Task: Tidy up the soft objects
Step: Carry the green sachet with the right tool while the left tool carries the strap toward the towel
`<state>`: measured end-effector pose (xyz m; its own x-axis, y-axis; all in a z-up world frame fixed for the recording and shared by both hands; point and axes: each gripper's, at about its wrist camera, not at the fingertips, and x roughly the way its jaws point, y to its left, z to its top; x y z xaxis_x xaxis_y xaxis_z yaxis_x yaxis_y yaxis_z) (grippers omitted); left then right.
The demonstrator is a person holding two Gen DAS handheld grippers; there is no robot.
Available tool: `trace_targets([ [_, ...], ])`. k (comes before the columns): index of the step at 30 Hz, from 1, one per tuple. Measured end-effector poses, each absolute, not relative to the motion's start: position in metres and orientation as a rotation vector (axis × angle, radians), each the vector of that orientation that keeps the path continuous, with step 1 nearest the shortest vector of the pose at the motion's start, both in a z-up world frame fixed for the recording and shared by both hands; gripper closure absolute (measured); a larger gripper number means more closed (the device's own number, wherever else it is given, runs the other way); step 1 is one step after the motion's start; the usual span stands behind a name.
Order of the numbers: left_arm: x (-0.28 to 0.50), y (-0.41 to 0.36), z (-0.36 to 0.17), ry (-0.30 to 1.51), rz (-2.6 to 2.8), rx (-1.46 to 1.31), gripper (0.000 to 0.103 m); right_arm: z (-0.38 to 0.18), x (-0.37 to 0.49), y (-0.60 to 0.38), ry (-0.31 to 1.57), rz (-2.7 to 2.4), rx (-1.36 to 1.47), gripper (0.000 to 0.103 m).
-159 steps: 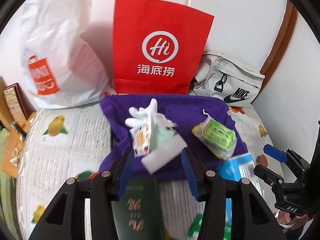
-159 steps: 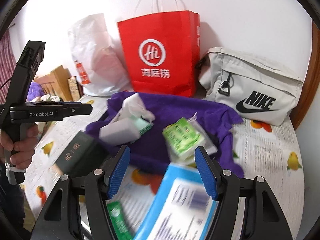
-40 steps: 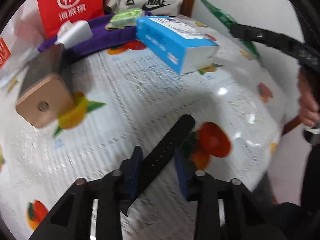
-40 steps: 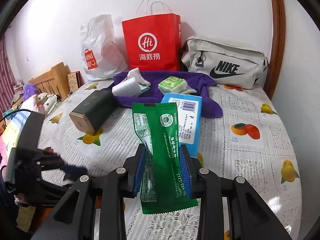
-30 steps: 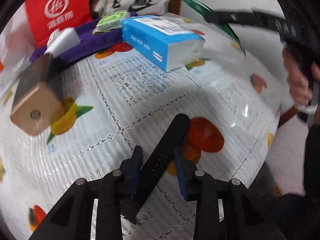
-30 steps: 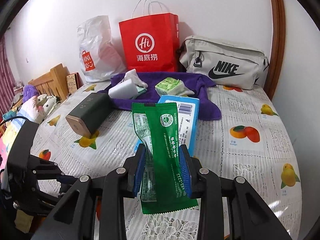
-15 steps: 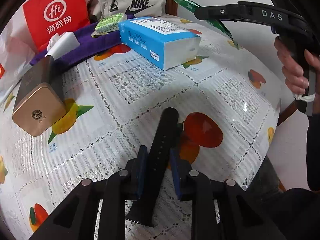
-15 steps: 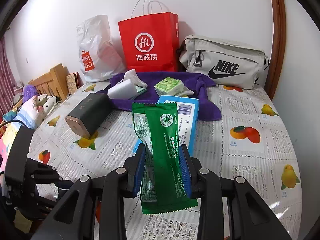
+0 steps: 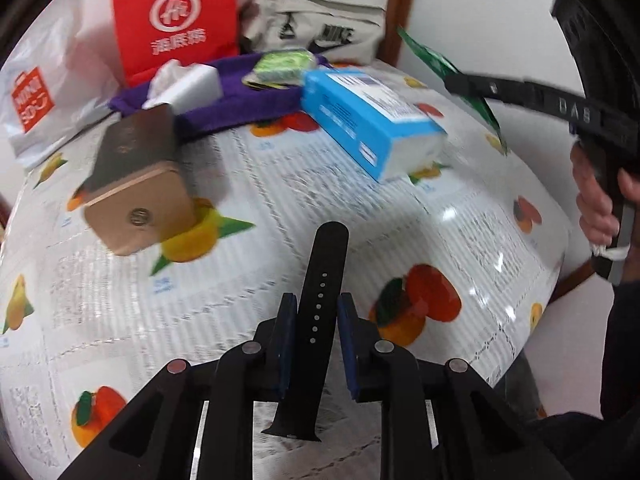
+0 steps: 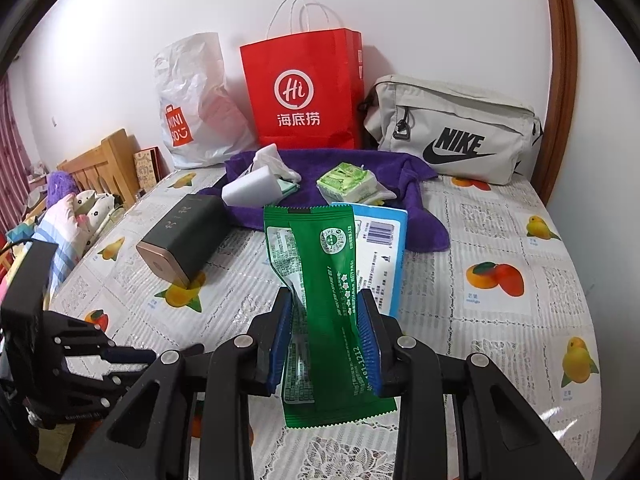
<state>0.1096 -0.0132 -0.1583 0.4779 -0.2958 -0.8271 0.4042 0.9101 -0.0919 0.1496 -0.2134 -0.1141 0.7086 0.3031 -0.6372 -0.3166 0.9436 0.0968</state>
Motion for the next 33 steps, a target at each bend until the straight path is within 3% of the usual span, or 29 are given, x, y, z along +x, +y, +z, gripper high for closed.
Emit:
trace_targets([
  [33,0.212,0.058,-0.083,0.851,-0.214,0.020,0.083,-0.088,0.239,-0.198,0.697,0.385,-0.060,0.075],
])
